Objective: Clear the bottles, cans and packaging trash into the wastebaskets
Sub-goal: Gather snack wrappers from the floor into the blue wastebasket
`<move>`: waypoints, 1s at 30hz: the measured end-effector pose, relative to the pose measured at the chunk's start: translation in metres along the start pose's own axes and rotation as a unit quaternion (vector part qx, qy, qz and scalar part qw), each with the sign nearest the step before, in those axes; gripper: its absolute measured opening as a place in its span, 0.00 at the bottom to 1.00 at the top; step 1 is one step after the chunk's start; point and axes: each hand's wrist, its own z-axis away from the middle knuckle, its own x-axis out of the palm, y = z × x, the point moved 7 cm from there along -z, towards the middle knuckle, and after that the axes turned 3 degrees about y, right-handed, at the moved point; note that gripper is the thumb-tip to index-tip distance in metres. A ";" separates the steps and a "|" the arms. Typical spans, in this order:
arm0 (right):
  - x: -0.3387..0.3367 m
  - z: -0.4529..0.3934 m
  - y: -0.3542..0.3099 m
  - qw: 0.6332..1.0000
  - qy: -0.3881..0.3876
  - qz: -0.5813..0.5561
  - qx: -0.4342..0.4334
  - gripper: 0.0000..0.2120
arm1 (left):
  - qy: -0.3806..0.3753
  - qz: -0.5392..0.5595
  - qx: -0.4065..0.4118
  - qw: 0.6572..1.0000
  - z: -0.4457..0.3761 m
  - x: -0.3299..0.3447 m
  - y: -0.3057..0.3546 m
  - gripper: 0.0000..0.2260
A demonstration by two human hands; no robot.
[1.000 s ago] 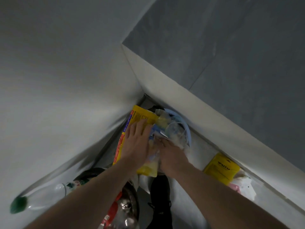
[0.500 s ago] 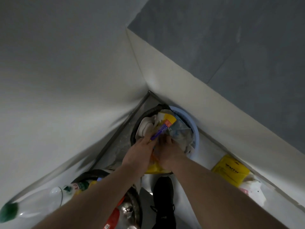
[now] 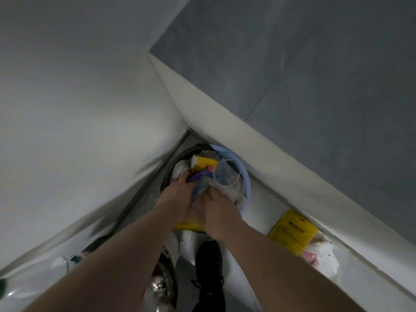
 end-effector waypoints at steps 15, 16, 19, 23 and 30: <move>-0.044 0.132 -0.002 0.998 0.038 -0.050 -0.003 0.35 | 0.104 -0.028 -0.029 0.994 0.102 -0.070 0.036 0.36; -0.041 0.143 0.003 0.998 0.038 -0.052 0.003 0.35 | 0.092 -0.041 -0.020 0.995 0.107 -0.067 0.042 0.35; -0.028 0.175 0.026 0.998 0.018 -0.055 0.039 0.36 | 0.054 -0.080 0.032 0.995 0.123 -0.057 0.066 0.32; -0.011 0.226 0.066 0.990 0.002 -0.082 0.118 0.35 | -0.033 -0.116 0.036 0.992 0.140 -0.032 0.091 0.31; 0.013 0.313 0.136 0.945 0.014 -0.209 0.251 0.33 | -0.112 -0.086 -0.043 0.989 0.145 -0.003 0.114 0.41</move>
